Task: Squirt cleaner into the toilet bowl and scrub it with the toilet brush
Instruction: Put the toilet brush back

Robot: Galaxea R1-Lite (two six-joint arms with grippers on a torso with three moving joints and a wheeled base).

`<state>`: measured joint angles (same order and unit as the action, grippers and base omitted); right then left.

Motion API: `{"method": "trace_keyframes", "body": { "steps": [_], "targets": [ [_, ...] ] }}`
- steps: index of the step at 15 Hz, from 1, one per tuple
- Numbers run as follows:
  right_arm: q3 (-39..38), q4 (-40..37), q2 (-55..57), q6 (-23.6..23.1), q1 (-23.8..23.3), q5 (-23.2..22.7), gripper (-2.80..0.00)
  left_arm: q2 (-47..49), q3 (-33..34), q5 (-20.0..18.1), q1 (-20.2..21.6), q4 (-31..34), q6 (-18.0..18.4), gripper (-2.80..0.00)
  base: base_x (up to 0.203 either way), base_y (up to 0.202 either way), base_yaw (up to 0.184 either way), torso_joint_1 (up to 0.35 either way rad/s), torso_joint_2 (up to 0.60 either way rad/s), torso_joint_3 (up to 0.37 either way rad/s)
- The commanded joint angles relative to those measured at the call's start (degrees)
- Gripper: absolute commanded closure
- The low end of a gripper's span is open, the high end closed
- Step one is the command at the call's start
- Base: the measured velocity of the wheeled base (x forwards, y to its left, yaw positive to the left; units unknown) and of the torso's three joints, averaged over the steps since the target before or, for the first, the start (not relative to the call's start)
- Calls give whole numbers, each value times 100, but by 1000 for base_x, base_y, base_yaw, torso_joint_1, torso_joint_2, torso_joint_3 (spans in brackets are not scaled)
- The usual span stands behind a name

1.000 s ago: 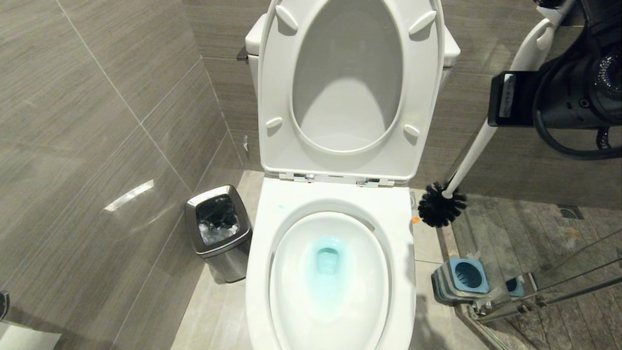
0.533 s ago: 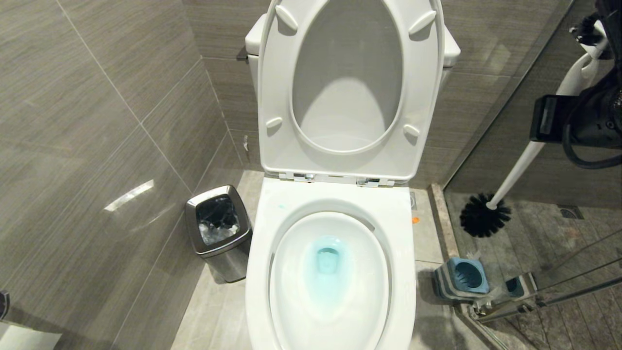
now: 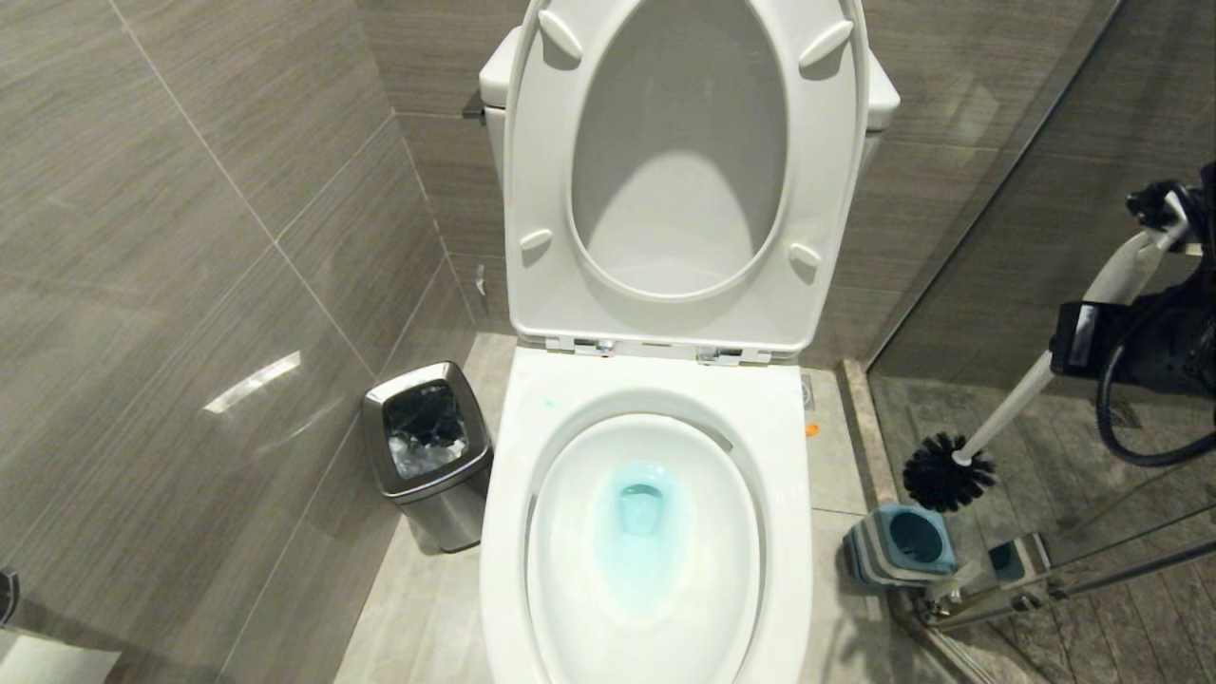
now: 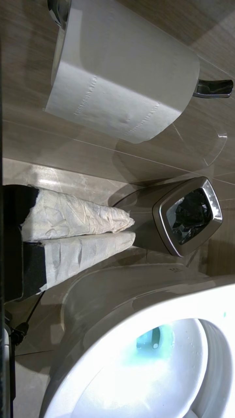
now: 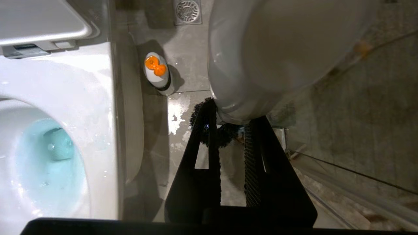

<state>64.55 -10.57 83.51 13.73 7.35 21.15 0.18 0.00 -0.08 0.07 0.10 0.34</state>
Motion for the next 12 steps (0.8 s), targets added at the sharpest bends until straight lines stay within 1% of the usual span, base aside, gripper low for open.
{"method": "trace_keyframes", "body": {
  "steps": [1, 4, 6, 8, 10, 12],
  "targets": [
    [-973, 1231, -75, -241, -421, -403, 0, -1, 0, 0, 10, -1, 1, 0, 0, 0, 0, 0, 0, 0],
    [-1781, 2688, 26, -435, -785, -926, 0, -1, 0, 0, 3, -1, 1, 0, 0, 0, 0, 0, 0, 0],
    [-2237, 3359, 163, -655, -967, -1067, 0, -1, 0, 0, 5, -1, 1, 0, 0, 0, 0, 0, 0, 0],
    [-2635, 3995, 371, -805, -1023, -1083, 0, -1, 0, 0, 5, -1, 1, 0, 0, 0, 0, 0, 0, 0],
    [-3049, 4399, 507, -832, -1032, -1071, 0, -1, 0, 0, 1, -1, 1, 0, 0, 0, 0, 0, 0, 0],
    [-3329, 4467, 573, -827, -1028, -1073, 0, -1, 0, 0, 2, -1, 1, 0, 0, 0, 0, 0, 0, 0]
  ]
}}
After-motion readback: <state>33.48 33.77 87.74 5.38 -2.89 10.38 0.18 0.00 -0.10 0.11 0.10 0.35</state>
